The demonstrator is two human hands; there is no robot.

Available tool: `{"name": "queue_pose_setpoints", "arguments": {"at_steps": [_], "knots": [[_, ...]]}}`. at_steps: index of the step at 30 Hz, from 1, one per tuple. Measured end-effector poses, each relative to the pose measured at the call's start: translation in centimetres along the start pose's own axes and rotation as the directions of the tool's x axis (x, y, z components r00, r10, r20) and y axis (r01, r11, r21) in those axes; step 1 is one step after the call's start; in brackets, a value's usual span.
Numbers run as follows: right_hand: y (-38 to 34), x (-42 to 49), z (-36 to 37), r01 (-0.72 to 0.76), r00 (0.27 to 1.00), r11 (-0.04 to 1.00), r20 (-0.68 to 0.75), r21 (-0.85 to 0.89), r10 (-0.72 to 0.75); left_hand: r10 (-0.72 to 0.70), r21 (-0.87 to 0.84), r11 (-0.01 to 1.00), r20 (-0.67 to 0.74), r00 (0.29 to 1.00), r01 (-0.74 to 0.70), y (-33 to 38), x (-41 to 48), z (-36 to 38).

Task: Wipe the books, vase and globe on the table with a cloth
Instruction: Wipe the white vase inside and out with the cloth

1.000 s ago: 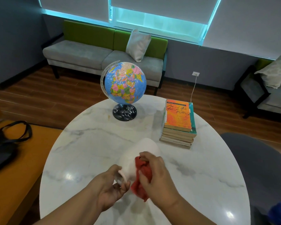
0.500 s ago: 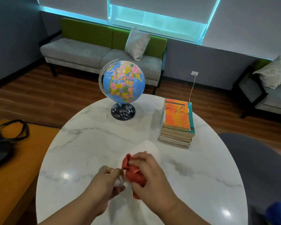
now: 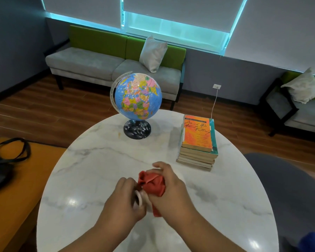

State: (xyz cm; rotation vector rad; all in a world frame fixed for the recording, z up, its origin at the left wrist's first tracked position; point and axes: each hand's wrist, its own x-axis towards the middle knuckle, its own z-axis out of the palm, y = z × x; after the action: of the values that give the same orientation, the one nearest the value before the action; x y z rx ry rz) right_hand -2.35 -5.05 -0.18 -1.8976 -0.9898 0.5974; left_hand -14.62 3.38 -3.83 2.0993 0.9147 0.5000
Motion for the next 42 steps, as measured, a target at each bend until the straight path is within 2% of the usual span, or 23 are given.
{"name": "queue_pose_setpoints", "arguments": {"at_steps": [2,4,5,7,9,11,12,14,15,16,19,22,24,27,29,31,33,37,40,42], "knots": [[0.6,0.4,-0.1,0.031,0.997,0.996,-0.068,-0.087,-0.037,0.108,0.044,0.993,0.046,0.993,-0.11,-0.4,-0.3,0.0],[1.8,1.5,-1.4,-0.076,0.98,0.996,-0.187,-0.042,0.067,0.105,0.029,0.994,0.088,0.991,-0.108,-0.7,-0.7,0.1],[2.2,1.9,-2.2,-0.16,0.963,0.986,-0.211,0.05,0.167,0.041,-0.022,0.999,0.077,0.996,-0.04,-0.7,-0.8,0.2],[2.7,2.3,-3.3,-0.291,0.929,0.941,-0.185,0.173,0.322,-0.196,-0.227,0.952,0.056,0.979,0.204,-0.3,-0.8,0.5],[2.6,2.0,-3.2,-0.292,0.932,0.949,-0.186,0.115,0.31,-0.388,-0.45,0.803,0.101,0.916,0.39,0.2,-0.7,0.8],[1.1,0.8,-2.3,-0.216,0.962,0.974,-0.158,0.066,0.224,-0.441,-0.538,0.721,0.131,0.888,0.438,0.4,-0.6,1.0],[0.5,0.2,-1.7,-0.15,0.983,0.988,-0.102,0.037,0.153,-0.433,-0.525,0.738,0.113,0.894,0.424,0.4,-0.6,1.1],[-1.1,-0.8,-0.5,-0.028,0.995,0.998,0.097,-0.051,0.032,-0.384,-0.449,0.808,0.091,0.919,0.382,0.5,-0.8,1.2],[-1.4,-1.0,-0.1,-0.004,0.985,0.996,0.173,-0.088,0.019,-0.352,-0.397,0.845,0.094,0.931,0.359,0.5,-0.8,1.2],[-1.7,-0.8,-0.1,-0.02,0.981,0.996,0.19,-0.082,0.036,-0.315,-0.349,0.878,0.096,0.944,0.329,0.4,-0.8,1.2],[-0.1,0.8,-1.3,-0.101,0.995,0.994,-0.01,-0.032,0.1,-0.186,-0.247,0.947,0.091,0.978,0.203,0.0,-1.1,1.3],[2.2,2.8,-3.8,-0.335,0.926,0.942,-0.178,0.028,0.334,-0.068,-0.185,0.979,0.092,0.993,0.084,-0.7,-1.5,1.1],[3.4,3.0,-4.6,-0.42,0.882,0.907,-0.229,0.018,0.413,0.022,-0.142,0.99,0.11,0.994,-0.006,-1.0,-1.7,0.9],[2.4,2.3,-3.3,-0.333,0.927,0.943,-0.195,-0.027,0.322,0.126,-0.087,0.989,0.127,0.984,-0.116,-0.9,-1.5,0.8],[1.1,1.7,-1.9,-0.218,0.975,0.974,-0.055,-0.057,0.215,0.23,-0.04,0.973,0.148,0.962,-0.227,-0.7,-1.4,0.8],[0.3,1.6,-1.0,-0.135,0.983,0.981,0.106,-0.138,0.15,0.31,-0.008,0.95,0.178,0.934,-0.314,-0.6,-1.3,0.7],[0.4,2.0,-1.2,-0.118,0.978,0.981,0.151,-0.151,0.141,0.343,0.0,0.937,0.2,0.918,-0.35,-0.9,-1.2,0.4],[3.6,3.7,-3.6,-0.265,0.964,0.964,-0.032,-0.034,0.264,0.324,-0.006,0.943,0.237,0.916,-0.332,-1.9,-1.2,-0.2],[5.3,4.3,-5.0,-0.424,0.901,0.902,-0.144,-0.084,0.41,0.31,-0.016,0.949,0.233,0.922,-0.315,-2.4,-1.2,-0.4],[4.7,4.0,-4.4,-0.411,0.903,0.904,-0.191,-0.116,0.385,0.307,-0.019,0.95,0.231,0.923,-0.312,-2.3,-1.0,-0.3]]}}
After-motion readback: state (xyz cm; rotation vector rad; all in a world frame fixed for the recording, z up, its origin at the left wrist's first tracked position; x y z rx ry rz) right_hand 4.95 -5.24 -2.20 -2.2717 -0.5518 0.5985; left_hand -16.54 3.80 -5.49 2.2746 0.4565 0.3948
